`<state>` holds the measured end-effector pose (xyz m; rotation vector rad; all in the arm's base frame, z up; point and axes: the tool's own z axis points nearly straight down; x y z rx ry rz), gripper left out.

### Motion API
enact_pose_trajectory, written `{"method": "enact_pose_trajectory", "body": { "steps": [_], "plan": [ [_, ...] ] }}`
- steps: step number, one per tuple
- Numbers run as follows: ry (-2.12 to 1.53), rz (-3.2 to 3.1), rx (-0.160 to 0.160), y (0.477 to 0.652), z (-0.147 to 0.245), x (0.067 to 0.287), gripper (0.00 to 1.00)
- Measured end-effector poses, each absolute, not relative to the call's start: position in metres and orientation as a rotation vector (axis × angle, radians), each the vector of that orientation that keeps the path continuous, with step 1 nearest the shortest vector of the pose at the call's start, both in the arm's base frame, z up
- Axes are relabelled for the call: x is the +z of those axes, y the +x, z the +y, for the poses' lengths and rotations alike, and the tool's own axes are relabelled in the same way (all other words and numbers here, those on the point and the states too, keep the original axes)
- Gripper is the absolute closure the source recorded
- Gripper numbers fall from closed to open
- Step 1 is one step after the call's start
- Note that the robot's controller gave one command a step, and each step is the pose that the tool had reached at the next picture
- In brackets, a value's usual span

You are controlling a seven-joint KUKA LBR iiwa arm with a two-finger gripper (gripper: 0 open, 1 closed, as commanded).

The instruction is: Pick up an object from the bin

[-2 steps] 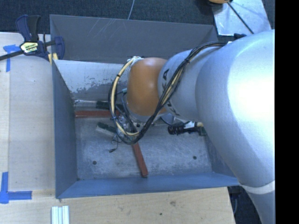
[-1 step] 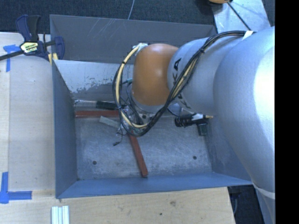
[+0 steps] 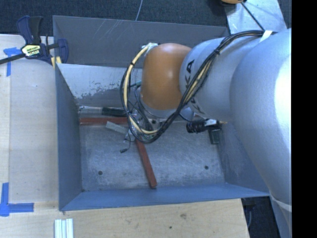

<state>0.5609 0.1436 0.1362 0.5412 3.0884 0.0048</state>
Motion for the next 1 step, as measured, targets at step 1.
{"method": "enact_pose_trajectory", "body": {
  "steps": [1],
  "plan": [
    [0.542,3.095,0.0,0.5595,0.1431,0.1433,1.0]
  ]
}}
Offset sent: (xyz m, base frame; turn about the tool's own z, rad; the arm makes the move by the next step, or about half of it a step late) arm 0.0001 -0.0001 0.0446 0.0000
